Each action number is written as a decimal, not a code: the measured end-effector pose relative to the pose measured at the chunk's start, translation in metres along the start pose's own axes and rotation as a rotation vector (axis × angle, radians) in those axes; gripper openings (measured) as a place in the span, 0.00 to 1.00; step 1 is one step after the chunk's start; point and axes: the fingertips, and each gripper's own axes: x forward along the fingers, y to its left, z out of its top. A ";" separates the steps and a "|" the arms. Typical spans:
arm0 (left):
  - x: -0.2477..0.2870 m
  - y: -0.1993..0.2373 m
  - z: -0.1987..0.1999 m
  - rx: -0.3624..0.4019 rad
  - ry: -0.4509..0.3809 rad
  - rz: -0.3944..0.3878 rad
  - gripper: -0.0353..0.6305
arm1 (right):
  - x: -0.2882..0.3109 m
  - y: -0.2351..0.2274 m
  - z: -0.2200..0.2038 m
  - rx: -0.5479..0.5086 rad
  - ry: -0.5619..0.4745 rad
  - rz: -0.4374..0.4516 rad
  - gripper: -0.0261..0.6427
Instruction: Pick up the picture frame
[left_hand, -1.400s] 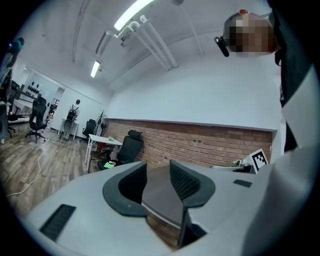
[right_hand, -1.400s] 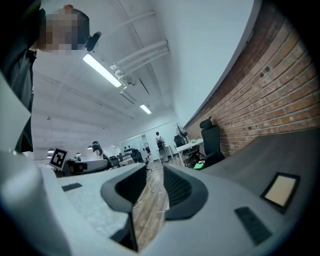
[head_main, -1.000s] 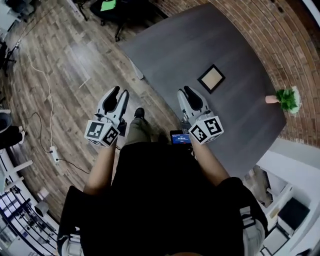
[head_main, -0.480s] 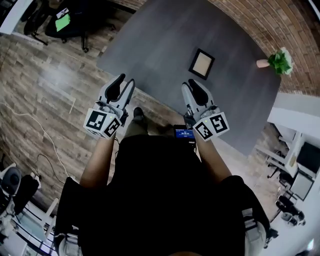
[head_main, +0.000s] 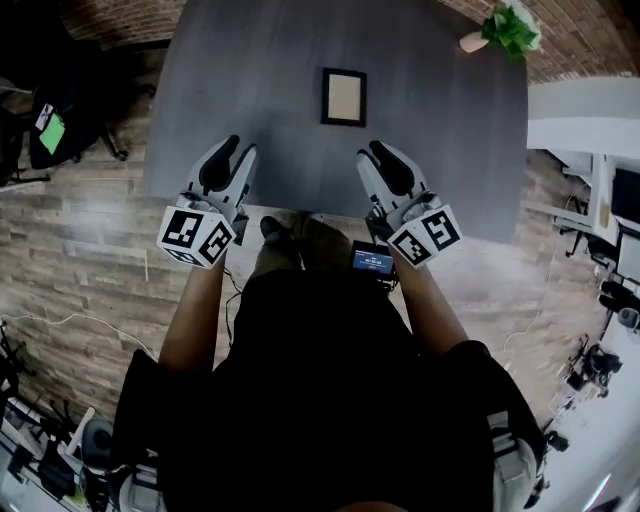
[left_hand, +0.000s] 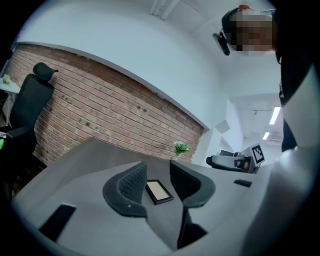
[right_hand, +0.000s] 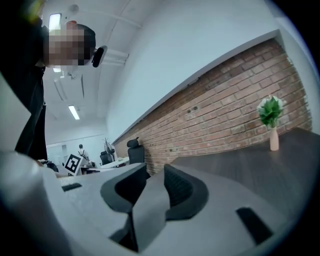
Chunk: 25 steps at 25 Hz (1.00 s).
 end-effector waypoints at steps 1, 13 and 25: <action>0.013 -0.002 -0.003 0.004 0.022 -0.011 0.25 | 0.000 -0.011 0.000 0.013 0.000 -0.012 0.20; 0.154 0.004 -0.066 -0.098 0.315 -0.017 0.25 | 0.028 -0.151 -0.042 0.154 0.133 -0.114 0.20; 0.231 0.026 -0.139 -0.143 0.589 -0.024 0.26 | 0.083 -0.215 -0.119 0.231 0.366 -0.187 0.20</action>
